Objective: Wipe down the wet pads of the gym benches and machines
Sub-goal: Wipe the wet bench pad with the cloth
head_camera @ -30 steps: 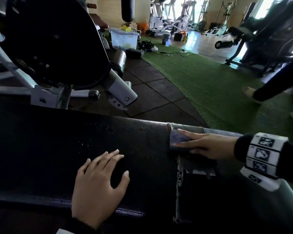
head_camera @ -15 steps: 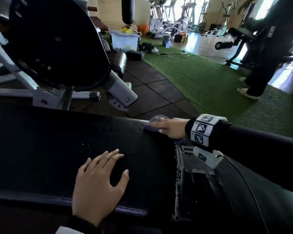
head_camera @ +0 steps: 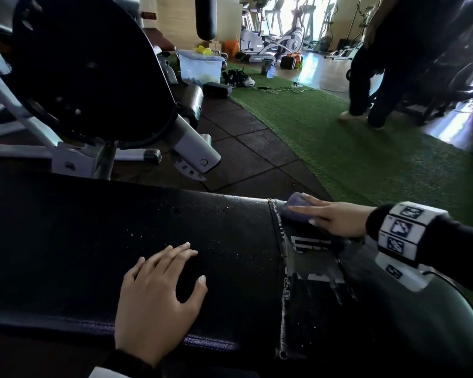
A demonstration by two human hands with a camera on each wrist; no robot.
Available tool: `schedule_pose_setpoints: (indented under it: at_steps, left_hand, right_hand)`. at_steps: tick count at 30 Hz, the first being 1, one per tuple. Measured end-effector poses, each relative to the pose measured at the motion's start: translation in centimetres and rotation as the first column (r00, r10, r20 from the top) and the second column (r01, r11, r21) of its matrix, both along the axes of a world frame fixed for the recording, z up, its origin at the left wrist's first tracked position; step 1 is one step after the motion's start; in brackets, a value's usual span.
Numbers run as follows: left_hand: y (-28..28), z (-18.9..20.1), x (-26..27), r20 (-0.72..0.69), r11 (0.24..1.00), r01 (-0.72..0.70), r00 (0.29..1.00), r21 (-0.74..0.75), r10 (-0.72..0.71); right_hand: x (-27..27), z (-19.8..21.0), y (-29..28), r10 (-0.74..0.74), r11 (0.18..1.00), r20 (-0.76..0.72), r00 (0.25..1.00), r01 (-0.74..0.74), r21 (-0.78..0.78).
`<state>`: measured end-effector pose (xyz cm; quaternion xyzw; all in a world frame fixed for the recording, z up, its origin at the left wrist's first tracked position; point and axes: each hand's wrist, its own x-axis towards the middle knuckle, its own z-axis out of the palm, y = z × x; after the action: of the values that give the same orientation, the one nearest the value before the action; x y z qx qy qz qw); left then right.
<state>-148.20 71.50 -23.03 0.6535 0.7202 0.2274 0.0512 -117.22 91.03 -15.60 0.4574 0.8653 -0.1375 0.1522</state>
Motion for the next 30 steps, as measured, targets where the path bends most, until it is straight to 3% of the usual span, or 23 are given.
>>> schedule_pose_setpoints:
  at_steps: [4,7,11,16,20,25,30]
  left_hand:
    - [0.0,0.1,0.0,-0.011,1.000,-0.003,1.000,0.005,0.003]
    - [-0.1,0.1,0.1,-0.004,1.000,-0.012,1.000,0.015,0.012]
    - [-0.1,0.0,0.1,-0.004,0.999,-0.010,1.000,0.032,0.010]
    - [0.0,-0.1,0.0,-0.009,0.999,0.017,1.000,0.033,-0.017]
    - [-0.2,-0.2,0.0,-0.014,0.999,0.019,1.000,0.038,-0.019]
    - [-0.2,-0.2,0.1,-0.040,0.999,0.021,0.999,0.025,-0.020]
    - [-0.2,-0.3,0.1,-0.059,1.000,0.014,0.998,0.019,-0.013]
  right_hand:
    - [-4.1,0.1,1.5,-0.129,0.988,0.111,0.985,0.118,0.097]
    - [-7.6,-0.2,1.4,-0.051,0.993,0.047,0.998,0.046,0.105]
    - [-9.7,0.0,-0.6,0.088,0.994,0.078,0.993,-0.093,0.056]
    - [-6.5,-0.5,-5.5,0.208,0.978,-0.043,0.977,-0.208,0.023]
    - [-2.1,-1.1,-7.7,0.182,0.983,-0.152,0.971,-0.176,0.054]
    - [2.2,-1.0,-9.0,0.059,0.997,-0.040,0.997,-0.057,0.049]
    - [1.4,-0.9,-8.2,-0.022,1.000,0.003,1.000,0.022,-0.012]
